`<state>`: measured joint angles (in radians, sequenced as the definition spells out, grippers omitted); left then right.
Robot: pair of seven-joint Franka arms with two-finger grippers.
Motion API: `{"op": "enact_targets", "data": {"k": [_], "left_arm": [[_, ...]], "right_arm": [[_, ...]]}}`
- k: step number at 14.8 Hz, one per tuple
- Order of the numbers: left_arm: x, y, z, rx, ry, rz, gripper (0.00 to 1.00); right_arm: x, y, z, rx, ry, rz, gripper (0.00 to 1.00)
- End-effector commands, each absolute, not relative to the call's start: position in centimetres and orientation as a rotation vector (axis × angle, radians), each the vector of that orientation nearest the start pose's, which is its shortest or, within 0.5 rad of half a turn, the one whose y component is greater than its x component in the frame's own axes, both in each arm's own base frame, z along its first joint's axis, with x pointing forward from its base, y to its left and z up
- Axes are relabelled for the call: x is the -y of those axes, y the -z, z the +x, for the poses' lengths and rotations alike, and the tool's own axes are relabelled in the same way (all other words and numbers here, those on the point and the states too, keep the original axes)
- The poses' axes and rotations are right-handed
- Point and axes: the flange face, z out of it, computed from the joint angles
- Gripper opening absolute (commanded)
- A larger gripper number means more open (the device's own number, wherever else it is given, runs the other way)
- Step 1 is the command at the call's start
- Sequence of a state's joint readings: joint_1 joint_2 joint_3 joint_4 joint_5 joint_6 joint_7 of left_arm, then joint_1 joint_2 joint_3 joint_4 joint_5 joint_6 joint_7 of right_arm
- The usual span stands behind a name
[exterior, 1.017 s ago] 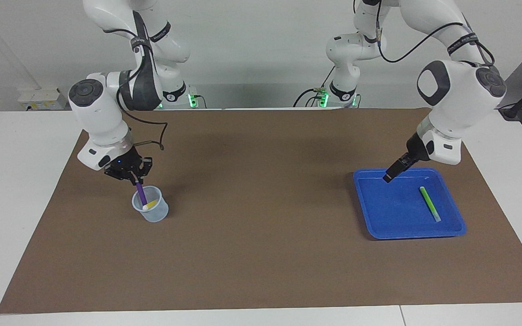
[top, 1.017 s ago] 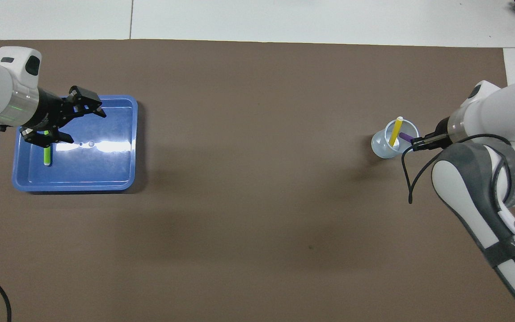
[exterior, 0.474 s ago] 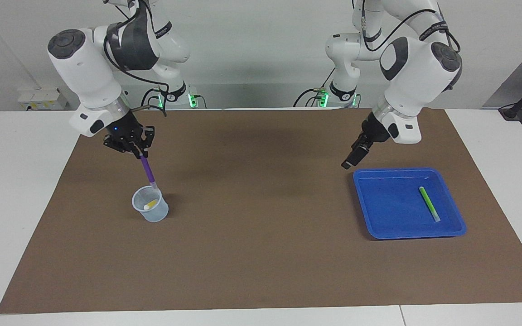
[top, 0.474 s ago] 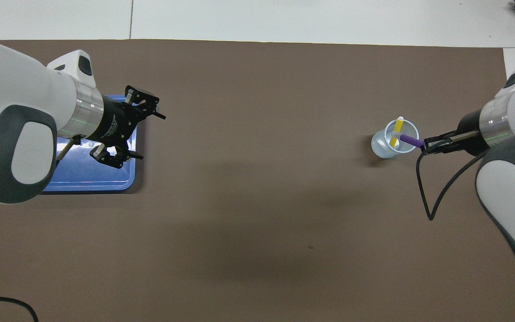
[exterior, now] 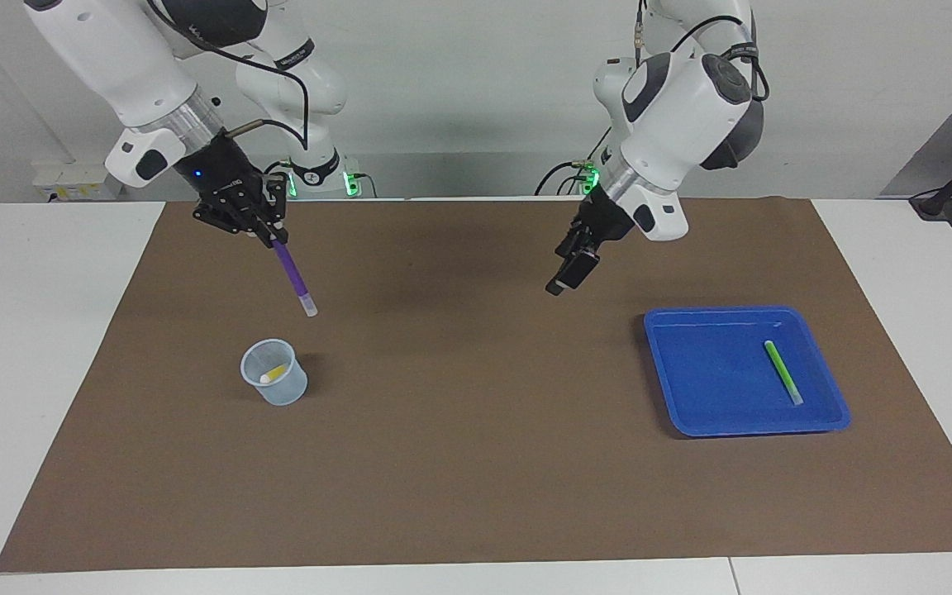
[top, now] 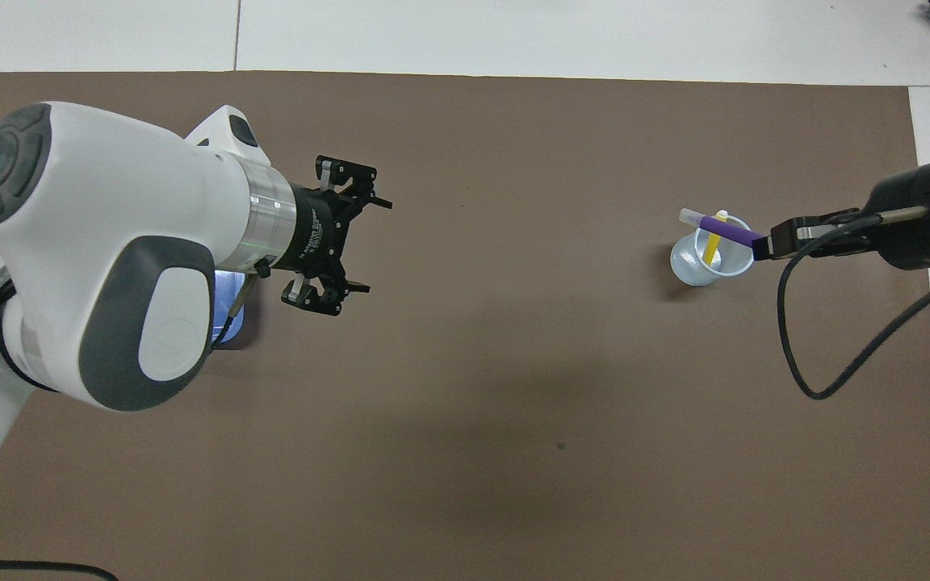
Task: Right arm passes pens to left for tray arrangement
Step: 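Lift the purple pen with the right gripper while the left gripper approaches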
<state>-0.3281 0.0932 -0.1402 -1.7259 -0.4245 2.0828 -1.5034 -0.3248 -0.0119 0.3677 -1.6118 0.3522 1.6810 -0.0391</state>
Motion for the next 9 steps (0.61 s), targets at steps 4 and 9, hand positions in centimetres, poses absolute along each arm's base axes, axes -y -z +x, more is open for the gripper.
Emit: {"op": "enact_targets", "data": {"k": [4,9], "left_arm": [[35.2,-56.4,52.1,2.390,-0.459,-2.848,1.00],[40.0,-57.8,50.2,2.615,-0.444,-2.855,1.00]], "right_arm": [[-7.3,-65.0,57.3,-0.157,0.149,-2.584,0.00],[-10.6,-65.8,57.5,-0.281,0.146,-2.494,0.00]]}}
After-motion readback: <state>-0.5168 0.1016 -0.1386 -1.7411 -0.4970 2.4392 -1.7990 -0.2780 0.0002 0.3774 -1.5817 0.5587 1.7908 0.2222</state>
